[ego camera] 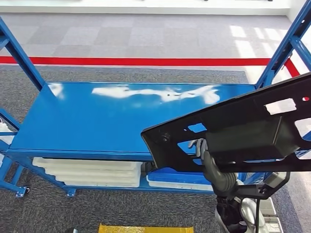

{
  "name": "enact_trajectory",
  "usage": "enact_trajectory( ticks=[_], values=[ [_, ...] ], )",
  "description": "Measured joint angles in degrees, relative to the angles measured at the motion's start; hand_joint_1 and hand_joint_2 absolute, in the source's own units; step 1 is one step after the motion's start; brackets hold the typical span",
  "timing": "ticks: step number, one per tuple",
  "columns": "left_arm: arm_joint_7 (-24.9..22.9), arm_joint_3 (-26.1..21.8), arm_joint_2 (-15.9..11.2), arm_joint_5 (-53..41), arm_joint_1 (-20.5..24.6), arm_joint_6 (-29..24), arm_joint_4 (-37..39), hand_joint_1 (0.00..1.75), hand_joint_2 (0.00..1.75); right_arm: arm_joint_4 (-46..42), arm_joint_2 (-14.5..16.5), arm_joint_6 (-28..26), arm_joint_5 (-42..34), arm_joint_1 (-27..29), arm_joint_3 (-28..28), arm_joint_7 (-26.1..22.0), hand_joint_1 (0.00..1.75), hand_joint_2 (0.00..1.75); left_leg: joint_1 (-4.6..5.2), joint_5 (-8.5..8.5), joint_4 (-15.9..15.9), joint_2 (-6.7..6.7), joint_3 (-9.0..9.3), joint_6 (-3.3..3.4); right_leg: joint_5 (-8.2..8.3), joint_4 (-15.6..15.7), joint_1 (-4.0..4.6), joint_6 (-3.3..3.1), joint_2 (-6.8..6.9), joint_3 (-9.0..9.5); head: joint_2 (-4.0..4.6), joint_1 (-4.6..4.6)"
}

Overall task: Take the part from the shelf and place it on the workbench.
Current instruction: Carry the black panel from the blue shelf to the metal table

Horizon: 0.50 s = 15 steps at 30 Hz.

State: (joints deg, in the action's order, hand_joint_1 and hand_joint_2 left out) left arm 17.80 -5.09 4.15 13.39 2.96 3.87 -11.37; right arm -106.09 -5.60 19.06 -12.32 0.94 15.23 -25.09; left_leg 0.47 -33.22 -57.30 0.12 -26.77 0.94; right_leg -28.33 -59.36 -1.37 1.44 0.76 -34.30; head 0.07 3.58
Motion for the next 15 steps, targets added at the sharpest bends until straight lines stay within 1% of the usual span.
enact_trajectory(
  ticks=[1,2,3,4,6,7,8,9,10,11,12,13,14,15],
  values=[
    [0.0,0.0,0.0,0.0,-0.1,-0.1,0.0,0.0,1.75,0.0,0.0,0.0,0.2,0.0,0.0,0.4,1.75,1.75,-0.07,0.36,0.2,-0.05,-0.2,0.24,0.18,0.0,-0.1,0.4,-0.02,-0.18,0.0,-0.01],
    [0.0,0.0,0.0,-0.1,0.0,-0.1,0.0,0.0,1.75,0.1,-0.1,0.0,0.3,0.0,0.0,0.8,1.75,1.75,-0.16,0.8,0.4,-0.18,-0.49,0.49,-0.29,-0.3,-0.12,0.7,-0.12,-0.44,0.0,-0.02],
    [0.0,0.0,0.0,-0.2,0.0,-0.1,0.0,0.0,1.75,0.3,-0.2,0.1,0.3,-0.1,0.0,1.3,1.75,1.75,-0.29,1.37,0.6,-0.31,-0.96,0.87,-1.62,-1.3,-0.1,0.9,-0.24,-0.9,0.0,-0.06],
    [0.0,0.0,0.0,-0.4,0.1,-0.1,0.0,0.0,1.75,0.6,-0.3,0.3,0.2,-0.1,-0.1,1.6,1.75,1.75,-0.42,1.99,0.8,-0.46,-1.58,1.22,-3.82,-3.5,-0.06,1.03,-0.35,-1.65,0.0,-0.12],
    [0.0,0.0,0.0,-0.7,0.1,0.1,0.0,0.0,1.75,1.3,-0.7,1.2,-0.5,-0.2,-0.1,2.1,1.75,1.75,-0.28,2.91,0.5,-0.63,-3.1,1.62,-8.82,-10.2,0.01,1.16,-0.44,-3.5,0.0,-0.21],
    [0.0,0.0,0.0,-0.8,0.1,0.2,0.0,0.0,1.75,1.8,-0.8,1.6,-0.9,-0.2,-0.1,2.4,1.75,1.75,-0.21,3.32,0.2,-0.7,-3.88,1.67,-10.19,-13.3,0.02,1.26,-0.44,-4.04,0.0,-0.22],
    [0.0,0.0,0.0,-0.9,0.1,0.3,0.0,0.0,1.75,2.2,-1.0,2.0,-1.3,-0.1,-0.1,2.6,1.75,1.75,-0.15,3.67,0.0,-0.76,-4.65,1.7,-10.36,-14.9,0.03,1.31,-0.44,-3.85,0.0,-0.22],
    [0.0,0.0,0.0,-0.9,0.1,0.3,0.0,0.0,1.75,2.7,-1.1,2.4,-1.6,-0.1,-0.1,2.6,1.75,1.75,-0.13,3.99,-0.4,-0.81,-5.41,1.67,-9.44,-14.5,0.03,1.32,-0.44,-2.7,0.0,-0.22],
    [0.0,0.0,0.1,-1.0,0.2,0.3,0.0,0.0,1.75,3.0,-1.3,2.9,-1.7,-0.2,-0.1,2.2,1.75,1.75,-0.11,4.27,-0.8,-0.82,-6.12,1.59,-7.84,-11.9,0.04,1.27,-0.44,-0.57,0.0,-0.22],
    [0.0,0.0,0.1,-1.0,0.2,0.3,0.0,0.0,1.75,3.2,-1.3,3.5,-1.7,-0.3,-0.1,1.7,1.75,1.75,-0.1,4.49,-1.2,-0.82,-6.71,1.48,-6.44,-8.1,0.07,1.11,-0.44,2.13,0.0,-0.22],
    [-0.1,0.0,0.1,-1.2,0.3,0.4,0.0,0.0,1.75,3.3,-1.4,4.1,-1.7,-0.4,0.0,1.1,1.75,1.75,-0.02,4.69,-1.6,-0.81,-7.22,1.3,-5.64,-4.0,0.17,0.91,-0.44,4.68,0.0,-0.22],
    [-0.1,0.1,0.1,-1.3,0.3,0.4,0.0,0.0,1.75,3.4,-1.4,4.5,-1.5,-0.5,0.0,0.6,1.75,1.75,0.06,4.94,-1.9,-0.81,-7.6,1.04,-5.36,-1.0,0.27,0.68,-0.45,6.45,0.0,-0.21],
    [-0.3,0.1,0.1,-1.5,0.4,0.4,0.0,0.0,1.75,3.4,-1.4,4.8,-1.4,-0.6,0.0,0.4,1.75,1.75,0.1,5.23,-2.1,-0.82,-7.9,0.75,-5.5,0.8,0.41,0.47,-0.46,7.32,0.0,-0.2],
    [-0.4,0.1,0.1,-1.7,0.5,0.4,0.0,0.0,1.75,3.4,-1.4,5.0,-1.2,-0.6,0.0,0.2,1.75,1.75,0.14,5.61,-2.2,-0.82,-8.15,0.42,-5.59,1.4,0.54,0.28,-0.49,7.4,0.0,-0.19]
  ],
)
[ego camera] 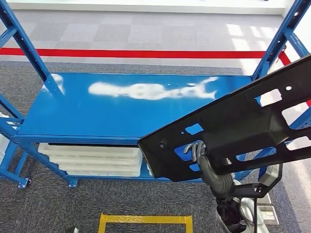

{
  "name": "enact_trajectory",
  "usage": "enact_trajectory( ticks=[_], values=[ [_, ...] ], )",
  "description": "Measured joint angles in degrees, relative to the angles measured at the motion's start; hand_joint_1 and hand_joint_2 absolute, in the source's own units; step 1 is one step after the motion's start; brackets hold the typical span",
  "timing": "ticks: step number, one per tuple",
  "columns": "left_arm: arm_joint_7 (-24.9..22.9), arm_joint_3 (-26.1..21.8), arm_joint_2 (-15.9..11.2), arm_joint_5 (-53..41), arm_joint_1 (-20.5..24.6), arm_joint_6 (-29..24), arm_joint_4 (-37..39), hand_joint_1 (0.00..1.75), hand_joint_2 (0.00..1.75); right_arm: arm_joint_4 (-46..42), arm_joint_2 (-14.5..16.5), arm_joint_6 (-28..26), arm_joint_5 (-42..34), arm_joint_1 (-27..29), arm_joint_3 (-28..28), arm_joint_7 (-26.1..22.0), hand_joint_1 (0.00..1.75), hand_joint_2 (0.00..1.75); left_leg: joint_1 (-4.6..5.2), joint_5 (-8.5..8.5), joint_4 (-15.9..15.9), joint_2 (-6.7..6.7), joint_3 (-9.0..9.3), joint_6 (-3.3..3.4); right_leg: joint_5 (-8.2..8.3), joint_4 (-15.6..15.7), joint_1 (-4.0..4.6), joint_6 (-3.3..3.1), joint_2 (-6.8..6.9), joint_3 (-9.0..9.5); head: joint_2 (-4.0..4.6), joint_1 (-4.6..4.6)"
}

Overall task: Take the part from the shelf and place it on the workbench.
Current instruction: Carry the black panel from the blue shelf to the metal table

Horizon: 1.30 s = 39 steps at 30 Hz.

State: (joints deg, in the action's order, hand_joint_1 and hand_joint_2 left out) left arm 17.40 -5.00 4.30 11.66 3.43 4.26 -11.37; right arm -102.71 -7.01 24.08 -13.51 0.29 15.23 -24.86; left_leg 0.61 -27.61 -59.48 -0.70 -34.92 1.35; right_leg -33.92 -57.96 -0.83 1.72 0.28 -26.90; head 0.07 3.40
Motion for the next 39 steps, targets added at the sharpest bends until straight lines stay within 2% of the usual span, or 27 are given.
enact_trajectory(
  ticks=[2,3,5,6,7,8,9,10,12,14,15,16,18,19,22,23,24,25,27,29,30,32,34,35,37,38,39],
  values=[
    [-0.2,0.0,0.0,-0.2,0.0,0.0,0.0,0.0,1.75,0.0,0.0,0.4,0.3,-0.1,0.0,-0.3,1.75,1.75,-0.01,0.19,-0.2,0.11,-0.55,-0.64,0.59,0.3,-0.2,-0.85,0.15,-0.74,0.0,0.03],
    [-0.2,0.0,0.0,-0.2,0.0,0.0,0.0,0.0,1.75,0.1,0.0,0.6,0.5,-0.1,0.0,-0.6,1.75,1.75,-0.06,-0.9,-0.9,0.19,-0.97,-0.98,1.09,0.4,-0.36,-1.4,0.27,-1.28,0.0,0.07],
    [-0.3,0.1,0.0,-0.3,0.1,0.0,0.0,0.0,1.75,0.1,0.0,0.9,0.8,-0.1,0.0,-1.0,1.75,1.75,-0.42,-5.8,-5.3,0.31,-2.28,-1.78,2.32,0.5,-0.55,-2.12,0.49,-2.68,0.0,0.15],
    [-0.4,0.1,0.0,-0.3,0.1,0.1,0.0,0.0,1.75,0.2,0.0,1.0,0.9,-0.1,0.0,-1.1,1.75,1.75,-0.65,-8.46,-8.7,0.31,-2.99,-2.15,2.94,0.4,-0.53,-2.19,0.53,-3.46,0.0,0.17],
    [-0.4,0.1,0.0,-0.3,0.1,0.0,0.0,0.0,1.75,0.3,0.0,1.1,1.1,-0.1,0.0,-1.1,1.75,1.75,-0.85,-10.15,-12.0,0.31,-3.49,-2.45,3.48,0.4,-0.52,-2.17,0.56,-4.25,0.0,0.19],
    [-0.4,0.1,0.0,-0.4,0.1,0.0,0.0,0.0,1.75,0.4,0.0,1.1,1.3,-0.1,0.0,-1.2,1.75,1.75,-1.02,-10.43,-14.4,0.3,-3.51,-2.65,3.98,0.4,-0.51,-2.09,0.6,-5.01,0.0,0.19],
    [-0.4,0.2,0.0,-0.5,0.1,0.0,0.0,0.0,1.75,0.5,-0.1,1.2,1.5,-0.1,0.0,-1.4,1.75,1.75,-1.15,-9.36,-15.0,0.3,-2.83,-2.76,4.44,0.3,-0.52,-1.96,0.63,-5.71,0.0,0.19],
    [-0.5,0.3,0.0,-0.7,0.2,0.0,0.0,0.0,1.75,0.6,-0.1,1.3,1.7,0.0,0.0,-1.6,1.75,1.75,-1.26,-7.49,-13.7,0.3,-1.29,-2.76,4.86,0.3,-0.54,-1.79,0.65,-6.34,0.0,0.19],
    [-0.6,0.4,0.0,-1.0,0.3,-0.1,0.0,0.0,1.75,0.6,-0.1,1.5,2.1,0.0,0.0,-1.9,1.75,1.75,-1.31,-4.7,-6.3,0.34,4.16,-2.51,5.7,0.2,-0.5,-1.33,0.64,-7.19,0.0,0.19],
    [-0.7,0.5,0.0,-1.2,0.4,-0.1,0.0,0.0,1.75,0.7,-0.1,1.7,2.4,-0.1,-0.1,-2.0,1.75,1.75,-1.15,-4.84,0.8,0.4,8.73,-1.9,6.46,0.1,-0.4,-0.67,0.62,-7.61,0.0,0.16],
    [-0.7,0.6,0.0,-1.2,0.5,-0.2,0.0,0.0,1.75,0.7,-0.1,1.7,2.5,-0.2,-0.1,-2.0,1.75,1.75,-1.02,-5.33,2.5,0.41,9.6,-1.56,6.82,0.0,-0.37,-0.3,0.62,-7.8,0.0,0.15],
    [-0.8,0.7,0.0,-1.3,0.7,-0.2,0.0,0.0,1.75,0.7,-0.1,1.8,2.5,-0.2,-0.1,-2.0,1.75,1.75,-0.94,-5.64,3.1,0.41,9.61,-1.2,7.21,0.0,-0.38,0.12,0.65,-8.02,0.0,0.14],
    [-0.9,0.8,0.0,-1.3,0.8,-0.2,0.0,0.0,1.75,0.9,-0.1,1.9,2.6,-0.3,-0.1,-2.0,1.75,1.75,-1.03,-5.53,3.6,0.33,9.08,-0.36,6.85,-0.6,-0.45,0.76,0.59,-8.8,0.0,0.13],
    [-1.0,0.8,-0.1,-1.3,0.8,-0.2,0.0,0.0,1.75,1.0,-0.2,2.0,2.7,-0.3,-0.1,-1.9,1.75,1.75,-1.07,-5.28,3.8,0.3,8.72,0.09,5.59,-2.0,-0.45,0.91,0.53,-9.52,0.0,0.1],
    [-1.0,0.9,-0.1,-1.3,0.7,-0.4,0.0,0.0,1.75,1.6,-0.4,2.2,2.9,-0.3,0.0,-1.8,1.75,1.75,-0.65,-4.37,3.6,0.4,7.4,0.94,-0.65,-11.7,-0.31,0.69,0.4,-12.87,0.0,0.03],
    [-1.0,0.9,-0.1,-1.3,0.6,-0.5,0.0,0.0,1.75,1.8,-0.4,2.2,2.9,-0.2,0.0,-1.8,1.75,1.75,-0.41,-4.12,3.5,0.56,7.03,1.08,-1.7,-14.3,-0.22,0.55,0.38,-13.42,0.0,0.03],
    [-1.0,0.9,-0.1,-1.3,0.6,-0.5,0.0,0.0,1.75,2.0,-0.5,2.3,3.0,-0.2,0.0,-1.7,1.75,1.75,-0.17,-3.92,3.4,0.78,6.7,1.18,-1.71,-15.0,-0.12,0.36,0.32,-13.01,0.0,0.03],
    [-1.0,0.9,-0.1,-1.3,0.6,-0.6,0.0,0.0,1.75,2.1,-0.5,2.3,3.0,-0.2,0.1,-1.7,1.75,1.75,0.05,-3.77,3.2,1.03,6.46,1.23,-0.71,-13.4,0.01,0.08,0.14,-11.54,0.0,0.03],
    [-0.9,0.9,-0.1,-1.3,0.6,-0.6,0.0,0.0,1.75,2.2,-0.6,2.6,3.1,-0.3,0.2,-1.7,1.75,1.75,0.41,-3.64,2.9,1.61,6.09,1.25,2.12,-6.4,0.28,-0.83,-1.33,-6.89,0.0,0.05],
    [-0.9,0.9,0.0,-1.4,0.9,-0.6,0.0,0.0,1.75,2.2,-0.8,2.9,3.2,-0.4,0.3,-1.6,1.75,1.75,0.48,-3.54,2.4,2.25,5.48,1.02,3.3,-1.2,0.46,-1.46,-2.75,-4.09,0.0,0.07],
    [-0.9,0.9,0.0,-1.4,1.0,-0.6,0.0,0.0,1.75,2.2,-1.0,2.9,3.2,-0.4,0.3,-1.5,1.75,1.75,0.43,-3.44,2.3,2.57,5.09,0.81,3.1,-0.3,0.53,-1.59,-2.95,-3.81,0.0,0.08],
    [-0.8,0.9,-0.1,-1.5,1.0,-0.4,0.0,0.0,1.75,2.2,-1.1,3.0,3.3,-0.5,0.4,-1.3,1.75,1.75,0.29,-3.36,2.0,3.13,4.51,0.28,3.14,0.2,0.44,-1.74,-2.21,-3.89,0.0,0.07],
    [-0.8,0.9,-0.1,-1.5,1.0,-0.2,0.0,0.0,1.75,2.2,-1.1,3.0,3.5,-0.6,0.4,-1.0,1.75,1.75,0.26,-4.76,0.1,2.81,3.51,-0.45,3.28,0.5,0.07,-2.07,-1.26,-3.91,0.0,0.09],
    [-0.7,0.9,-0.1,-1.5,1.0,-0.2,0.0,0.0,1.75,2.2,-1.2,3.0,3.6,-0.6,0.4,-0.8,1.75,1.75,0.12,-6.37,-2.5,2.42,2.26,-0.9,3.33,0.6,-0.1,-2.2,-0.63,-3.93,0.0,0.11],
    [-0.7,0.9,-0.1,-1.7,1.1,-0.2,0.0,0.0,1.75,2.2,-1.2,3.0,3.9,-0.6,0.5,-0.8,1.75,1.75,-0.36,-9.94,-10.3,1.85,-1.49,-1.73,3.31,0.6,-0.13,-2.26,0.65,-4.09,0.0,0.12],
    [-0.7,0.9,-0.1,-1.8,1.0,-0.2,0.0,0.0,1.75,2.3,-1.2,3.0,4.1,-0.6,0.5,-0.8,1.75,1.75,-0.63,-10.84,-13.3,1.72,-2.97,-2.03,3.3,0.6,-0.14,-2.26,1.3,-4.14,0.0,0.12],
    [-0.7,0.9,-0.1,-1.9,0.9,-0.2,0.0,0.0,1.75,2.3,-1.2,3.0,4.3,-0.6,0.5,-0.9,1.75,1.75,-0.85,-10.66,-14.5,1.57,-3.54,-2.24,3.28,0.6,-0.15,-2.24,1.91,-4.16,0.0,0.12]
  ],
)
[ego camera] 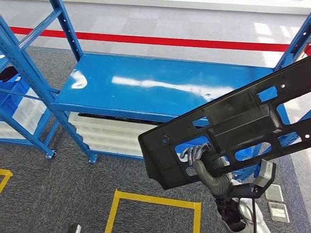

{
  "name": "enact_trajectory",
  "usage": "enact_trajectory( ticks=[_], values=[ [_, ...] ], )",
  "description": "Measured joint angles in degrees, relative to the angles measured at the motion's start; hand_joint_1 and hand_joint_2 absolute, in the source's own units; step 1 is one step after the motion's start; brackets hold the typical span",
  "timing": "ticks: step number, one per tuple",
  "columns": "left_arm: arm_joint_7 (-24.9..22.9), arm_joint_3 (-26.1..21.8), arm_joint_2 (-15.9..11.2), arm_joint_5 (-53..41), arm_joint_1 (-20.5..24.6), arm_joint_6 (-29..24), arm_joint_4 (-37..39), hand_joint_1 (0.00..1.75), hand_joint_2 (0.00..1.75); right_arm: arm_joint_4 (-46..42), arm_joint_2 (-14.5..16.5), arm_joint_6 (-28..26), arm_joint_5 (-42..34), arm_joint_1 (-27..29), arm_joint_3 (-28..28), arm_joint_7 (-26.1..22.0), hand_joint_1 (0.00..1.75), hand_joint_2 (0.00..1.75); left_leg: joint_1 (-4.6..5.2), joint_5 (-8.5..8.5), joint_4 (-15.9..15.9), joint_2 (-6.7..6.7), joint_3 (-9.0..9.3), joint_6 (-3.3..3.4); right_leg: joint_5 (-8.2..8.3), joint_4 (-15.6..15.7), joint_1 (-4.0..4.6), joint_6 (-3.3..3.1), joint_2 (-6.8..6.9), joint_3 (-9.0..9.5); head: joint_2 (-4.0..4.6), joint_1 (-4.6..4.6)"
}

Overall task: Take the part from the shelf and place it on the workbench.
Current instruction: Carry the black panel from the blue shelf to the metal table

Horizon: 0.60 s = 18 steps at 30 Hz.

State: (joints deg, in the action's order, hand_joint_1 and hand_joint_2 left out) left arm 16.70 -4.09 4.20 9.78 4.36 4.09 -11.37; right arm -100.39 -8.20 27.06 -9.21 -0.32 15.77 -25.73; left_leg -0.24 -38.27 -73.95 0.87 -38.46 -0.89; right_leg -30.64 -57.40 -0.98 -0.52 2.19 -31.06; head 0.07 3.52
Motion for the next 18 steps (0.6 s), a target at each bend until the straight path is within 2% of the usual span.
enact_trajectory(
  ticks=[1,2,4,5,6,8,9,11,12,14,15,16,17,18],
  values=[
    [0.0,0.0,0.0,-0.1,-0.1,0.0,0.0,0.0,1.75,0.0,0.0,0.0,0.3,-0.1,0.1,0.0,1.75,1.75,-0.18,1.34,1.3,-0.24,0.61,-0.12,-0.03,0.0,-0.01,0.05,0.58,0.05,0.0,0.0],
    [0.0,0.0,-0.1,-0.2,-0.1,0.0,0.0,0.0,1.75,0.1,0.0,0.0,0.5,-0.2,0.2,0.0,1.75,1.75,-0.3,3.47,4.7,-0.74,2.24,-0.15,-0.1,0.0,-0.03,0.14,1.15,0.15,0.0,0.0],
    [0.0,0.0,-0.1,-0.2,0.0,0.0,0.0,0.0,1.75,0.1,0.0,0.0,1.0,-0.5,0.7,-0.1,1.75,1.75,-0.09,6.98,12.7,-3.04,5.95,0.22,-0.29,-0.1,0.11,0.52,2.16,0.33,0.0,0.01],
    [0.0,0.0,-0.1,-0.2,0.1,0.0,0.0,0.0,1.75,0.1,0.0,0.0,1.2,-0.7,0.9,-0.1,1.75,1.75,0.12,7.77,15.1,-3.99,6.98,0.54,-0.36,-0.1,0.25,0.8,2.65,0.34,0.0,-0.01],
    [0.0,0.0,-0.2,-0.2,0.2,0.0,0.0,0.0,1.75,0.2,-0.1,0.0,1.4,-1.0,1.1,-0.1,1.75,1.75,0.36,7.86,16.1,-4.51,7.26,0.9,-0.39,-0.2,0.38,1.07,3.13,0.34,0.0,-0.02],
    [-0.1,0.0,-0.2,-0.3,0.1,-0.1,0.0,0.0,1.75,0.3,-0.1,0.1,1.9,-1.5,1.6,-0.1,1.75,1.75,0.57,8.03,16.2,-3.69,6.97,1.65,-0.41,-0.1,0.42,1.69,4.2,0.39,0.0,-0.05],
    [-0.1,0.0,-0.2,-0.4,0.1,-0.2,0.0,0.0,1.75,0.4,-0.2,0.1,2.1,-1.9,2.0,-0.1,1.75,1.75,0.52,8.26,16.4,-3.17,6.92,2.11,-0.81,-0.4,0.32,1.97,3.99,0.4,0.0,-0.05],
    [0.0,0.0,-0.3,-0.5,0.2,-0.2,0.0,0.0,1.75,0.6,-0.5,0.0,2.7,-2.6,2.6,-0.1,1.75,1.75,0.28,8.78,16.8,-2.21,6.84,2.94,-3.28,-3.5,0.09,2.37,1.7,-0.75,0.0,-0.09],
    [0.0,0.0,-0.3,-0.5,0.3,-0.2,0.0,0.0,1.75,0.8,-0.7,-0.1,3.0,-2.8,2.8,-0.1,1.75,1.75,0.22,8.91,16.8,-1.7,6.72,3.17,-5.26,-6.8,0.0,2.45,0.08,-2.11,0.0,-0.12],
    [0.0,0.0,-0.3,-0.6,0.5,-0.1,0.0,0.0,1.75,1.3,-1.2,-0.2,3.5,-3.0,3.4,-0.1,1.75,1.75,0.27,9.02,16.7,-0.47,6.54,3.35,-8.36,-14.3,-0.01,2.54,-1.56,-5.39,0.0,-0.15],
    [0.0,0.0,-0.3,-0.6,0.5,-0.1,0.0,0.0,1.75,1.6,-1.4,-0.2,3.6,-3.1,3.7,-0.1,1.75,1.75,0.31,9.03,16.6,0.2,6.5,3.37,-8.54,-16.2,0.0,2.56,-1.8,-6.23,0.0,-0.14],
    [0.0,0.0,-0.3,-0.8,0.5,-0.1,0.0,0.0,1.75,1.8,-1.6,-0.2,3.8,-3.3,4.0,-0.1,1.75,1.75,0.32,9.03,16.5,0.87,6.49,3.36,-7.53,-15.8,-0.01,2.56,-1.92,-6.05,0.0,-0.14],
    [0.0,0.0,-0.3,-0.9,0.5,-0.1,0.0,0.0,1.75,2.0,-1.7,-0.2,3.9,-3.6,4.4,0.0,1.75,1.75,0.32,9.0,16.4,1.55,6.51,3.33,-5.59,-13.1,-0.06,2.55,-2.16,-4.87,0.0,-0.14],
    [0.0,0.0,-0.3,-1.0,0.6,-0.1,0.0,0.0,1.75,2.2,-1.8,-0.1,4.0,-4.0,4.7,0.0,1.75,1.75,0.3,8.95,16.2,2.24,6.47,3.24,-3.36,-9.2,-0.16,2.5,-3.06,-3.18,0.0,-0.14]
  ],
)
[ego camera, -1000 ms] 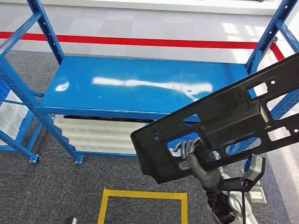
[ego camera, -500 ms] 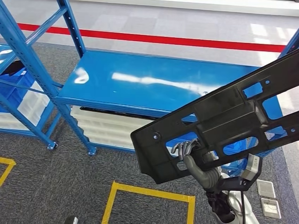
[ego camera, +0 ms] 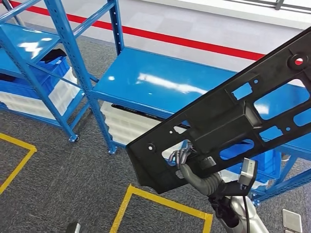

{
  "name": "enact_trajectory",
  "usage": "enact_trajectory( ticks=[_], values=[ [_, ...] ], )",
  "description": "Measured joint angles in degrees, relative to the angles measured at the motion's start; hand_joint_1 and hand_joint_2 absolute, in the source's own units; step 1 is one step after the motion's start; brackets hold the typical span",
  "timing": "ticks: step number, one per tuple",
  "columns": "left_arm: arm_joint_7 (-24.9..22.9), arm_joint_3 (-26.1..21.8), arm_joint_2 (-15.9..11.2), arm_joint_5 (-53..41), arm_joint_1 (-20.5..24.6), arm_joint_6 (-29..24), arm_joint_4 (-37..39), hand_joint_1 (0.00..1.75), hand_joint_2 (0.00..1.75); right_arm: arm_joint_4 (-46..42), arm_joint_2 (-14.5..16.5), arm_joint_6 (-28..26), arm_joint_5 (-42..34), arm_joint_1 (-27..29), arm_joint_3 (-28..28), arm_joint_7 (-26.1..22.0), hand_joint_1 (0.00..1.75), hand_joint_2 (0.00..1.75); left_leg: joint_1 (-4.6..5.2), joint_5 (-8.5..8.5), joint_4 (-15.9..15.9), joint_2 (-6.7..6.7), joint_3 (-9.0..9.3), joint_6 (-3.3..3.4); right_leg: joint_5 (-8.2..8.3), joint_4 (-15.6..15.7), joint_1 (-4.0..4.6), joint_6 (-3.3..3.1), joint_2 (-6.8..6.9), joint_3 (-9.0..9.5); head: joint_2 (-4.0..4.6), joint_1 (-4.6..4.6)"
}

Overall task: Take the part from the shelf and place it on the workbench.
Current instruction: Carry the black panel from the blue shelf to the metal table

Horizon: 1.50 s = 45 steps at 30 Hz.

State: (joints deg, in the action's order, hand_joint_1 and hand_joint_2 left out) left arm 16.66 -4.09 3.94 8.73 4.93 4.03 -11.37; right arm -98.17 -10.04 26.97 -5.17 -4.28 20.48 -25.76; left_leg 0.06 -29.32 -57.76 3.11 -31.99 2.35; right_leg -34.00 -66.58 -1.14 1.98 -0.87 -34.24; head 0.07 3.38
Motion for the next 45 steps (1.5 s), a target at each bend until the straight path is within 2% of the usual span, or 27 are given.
enact_trajectory(
  ticks=[2,4,6,7,9,11,12,13,15,17,19,21,23,25,27,28,29,30,32,34,36,38,40,42,43,44,45],
  values=[
    [0.0,0.0,0.0,-0.1,0.2,0.0,0.0,0.0,1.75,0.4,-0.3,0.2,0.2,-0.8,0.7,0.0,1.75,1.75,0.09,-0.04,-0.5,1.35,-0.49,-0.4,2.53,6.3,-0.26,-0.15,-2.4,2.61,0.0,0.0],
    [0.0,0.0,0.0,-0.1,0.3,0.1,0.0,0.0,1.75,0.7,-0.6,0.4,0.4,-1.3,1.3,0.1,1.75,1.75,0.03,0.17,-0.8,2.56,-1.24,-0.99,2.48,7.9,-0.27,-0.43,-3.25,3.14,0.0,0.02],
    [0.0,0.0,0.0,-0.1,0.0,0.1,0.0,0.0,1.75,1.1,-0.7,0.6,0.5,-2.1,2.0,0.2,1.75,1.75,-0.03,0.21,-1.0,3.07,-1.68,-1.48,2.51,8.1,-0.32,-0.92,-2.07,3.13,0.0,0.04],
    [0.1,0.0,0.0,-0.1,0.0,0.1,0.0,0.0,1.75,1.2,-0.8,0.7,0.5,-2.5,2.3,0.2,1.75,1.75,0.03,-0.38,-1.8,2.21,-2.1,-1.76,2.56,8.2,-0.42,-1.24,-1.37,3.17,0.0,0.08],
    [0.1,-0.1,0.0,-0.1,0.1,0.1,0.0,0.0,1.75,1.5,-0.9,1.0,0.5,-3.1,2.9,0.2,1.75,1.75,0.0,-3.3,-6.7,-0.65,-4.46,-2.38,2.57,8.3,-0.52,-1.76,0.34,3.21,0.0,0.14],
    [0.2,-0.1,0.0,0.0,0.2,0.1,0.0,0.0,1.75,1.8,-1.2,1.3,0.5,-3.4,3.4,0.2,1.75,1.75,-0.32,-6.53,-14.3,-2.17,-8.14,-2.94,2.43,8.3,-0.37,-2.01,2.1,3.21,0.0,0.16],
    [0.2,-0.1,0.1,0.0,0.1,0.2,0.0,0.0,1.75,2.0,-1.3,1.4,0.6,-3.6,3.7,0.2,1.75,1.75,-0.46,-7.01,-16.6,-2.35,-9.25,-3.08,2.36,8.2,-0.33,-2.06,2.9,3.23,0.0,0.16],
    [0.2,-0.1,0.1,0.0,0.0,0.2,0.0,0.0,1.75,2.2,-1.5,1.6,0.6,-3.9,4.1,0.3,1.75,1.75,-0.54,-6.37,-16.8,-2.5,-9.31,-3.12,2.27,8.2,-0.3,-2.05,3.64,3.3,0.0,0.16],
    [0.3,-0.1,0.1,0.2,-0.2,0.2,0.0,0.0,1.75,2.5,-1.7,2.1,0.6,-4.7,4.7,0.3,1.75,1.75,-0.52,-2.54,-10.6,-3.51,-6.24,-2.82,1.99,8.2,-0.25,-1.88,4.93,3.65,0.0,0.16],
    [0.5,-0.2,0.1,0.6,-0.1,0.2,0.0,0.0,1.75,2.8,-1.9,2.7,0.6,-5.6,5.4,0.3,1.75,1.75,0.07,0.05,-3.6,-6.18,-2.75,-2.06,1.66,8.2,-0.03,-1.54,5.98,3.98,0.0,0.16],
    [0.6,-0.3,0.1,0.8,-0.1,0.1,0.0,0.0,1.75,3.0,-2.0,3.2,0.6,-6.6,6.2,0.3,1.75,1.75,0.68,0.13,-1.4,-7.54,-1.92,-1.4,1.45,8.3,0.23,-1.11,7.09,4.13,0.0,0.15],
    [0.6,-0.4,0.1,0.8,-0.3,0.1,0.0,0.0,1.75,3.3,-2.1,3.6,0.7,-7.5,7.0,0.4,1.75,1.75,0.65,0.32,-1.0,-6.43,-2.04,-0.91,1.16,8.4,0.22,-0.56,8.08,4.42,0.0,0.15],
    [0.7,-0.5,0.1,0.8,-0.6,0.1,0.0,0.0,1.75,3.4,-2.1,4.0,0.7,-8.3,7.8,0.3,1.75,1.75,0.29,0.67,-0.5,-5.21,-1.9,-0.35,-0.59,6.5,0.07,-0.17,6.07,3.95,0.0,0.1],
    [0.8,-0.7,0.1,0.9,-0.6,0.1,0.0,0.0,1.75,3.5,-2.2,4.3,0.8,-8.8,8.4,0.3,1.75,1.75,0.08,0.83,-0.3,-3.89,-1.83,-0.05,-4.23,0.0,0.02,-0.1,2.59,1.09,0.0,0.02],
    [1.0,-0.9,0.2,0.9,-0.8,0.0,0.0,0.0,1.75,3.5,-2.3,4.4,0.8,-8.9,9.1,0.3,1.75,1.75,0.1,0.82,-0.4,-2.39,-1.8,0.02,-6.53,-7.0,0.08,-0.07,1.3,-2.49,0.0,-0.01],
    [1.1,-1.0,0.2,0.9,-1.0,0.0,0.0,0.0,1.75,3.5,-2.2,4.5,0.7,-9.0,9.5,0.3,1.75,1.75,0.11,0.81,-0.4,-1.61,-1.74,0.01,-6.05,-8.0,0.1,-0.07,1.15,-3.26,0.0,-0.01],
    [1.2,-1.1,0.1,1.0,-1.2,0.0,0.0,0.0,1.75,3.4,-2.2,4.5,0.7,-9.1,9.8,0.3,1.75,1.75,0.1,0.78,-0.5,-0.82,-1.65,-0.03,-4.33,-6.6,0.09,-0.1,1.01,-2.94,0.0,-0.01],
    [1.4,-1.2,0.1,1.1,-1.3,-0.1,0.0,0.0,1.75,3.3,-2.2,4.6,0.7,-9.4,10.1,0.2,1.75,1.75,0.08,0.71,-0.6,-0.01,-1.53,-0.13,-1.81,-3.1,0.04,-0.15,0.57,-1.71,0.0,-0.01],
    [1.6,-1.4,0.1,1.5,-1.6,-0.3,0.0,0.0,1.75,3.0,-2.1,4.6,0.6,-9.9,10.6,0.2,1.75,1.75,0.06,0.49,-0.9,1.52,-1.64,-0.46,1.94,4.2,-0.21,-0.39,-1.82,1.1,0.0,0.0],
    [1.8,-1.7,0.0,1.8,-1.8,-0.5,0.0,0.0,1.75,2.8,-2.0,4.5,0.6,-10.3,11.1,0.1,1.75,1.75,-0.04,0.5,-1.2,2.78,-2.17,-0.93,2.57,7.2,-0.28,-0.7,-3.41,2.18,0.0,0.04],
    [2.0,-1.9,-0.3,1.9,-2.3,-0.7,0.0,0.0,1.75,2.7,-1.6,4.3,0.5,-10.6,11.5,-0.3,1.75,1.75,-0.21,0.61,-1.3,3.67,-2.53,-1.37,2.53,7.5,-0.21,-1.1,-2.52,2.33,0.0,0.05],
    [2.2,-2.2,-0.7,1.9,-2.8,-0.7,0.0,0.0,1.75,2.5,-1.1,4.0,0.5,-10.8,11.9,-0.9,1.75,1.75,-0.11,-0.49,-2.9,1.84,-3.29,-1.9,2.54,7.6,-0.34,-1.72,-1.16,2.61,0.0,0.13],
    [2.5,-2.4,-1.1,2.0,-2.7,-0.7,0.0,0.0,1.75,2.1,-0.8,3.6,0.6,-10.8,12.1,-1.5,1.75,1.75,-0.11,-3.59,-8.7,-1.23,-6.1,-2.57,2.33,7.7,-0.35,-2.27,0.51,2.86,0.0,0.23],
    [2.6,-2.7,-1.5,2.0,-2.7,-0.6,0.0,0.0,1.75,1.8,-0.7,3.1,0.9,-10.4,12.3,-2.0,1.75,1.75,-0.38,-6.32,-16.0,-2.29,-9.76,-3.03,2.07,7.7,-0.23,-2.5,2.23,3.02,0.0,0.23],
    [2.6,-2.8,-1.6,2.1,-2.8,-0.6,0.0,0.0,1.75,1.7,-0.7,2.8,1.0,-10.2,12.3,-2.1,1.75,1.75,-0.47,-6.36,-17.5,-2.45,-10.55,-3.12,1.92,7.7,-0.21,-2.49,3.01,3.14,0.0,0.23],
    [2.6,-3.0,-1.8,2.2,-2.9,-0.6,0.0,0.0,1.75,1.6,-0.7,2.6,1.2,-10.0,12.4,-2.2,1.75,1.75,-0.52,-5.26,-16.6,-2.62,-10.14,-3.1,1.74,7.7,-0.2,-2.44,3.74,3.34,0.0,0.23],
    [2.6,-3.1,-2.1,2.4,-3.0,-0.6,0.0,0.0,1.75,1.3,-0.7,2.4,1.3,-9.8,12.4,-2.2,1.75,1.75,-0.51,-3.31,-13.5,-2.97,-8.58,-2.96,1.52,7.7,-0.19,-2.35,4.4,3.62,0.0,0.23]
  ],
)
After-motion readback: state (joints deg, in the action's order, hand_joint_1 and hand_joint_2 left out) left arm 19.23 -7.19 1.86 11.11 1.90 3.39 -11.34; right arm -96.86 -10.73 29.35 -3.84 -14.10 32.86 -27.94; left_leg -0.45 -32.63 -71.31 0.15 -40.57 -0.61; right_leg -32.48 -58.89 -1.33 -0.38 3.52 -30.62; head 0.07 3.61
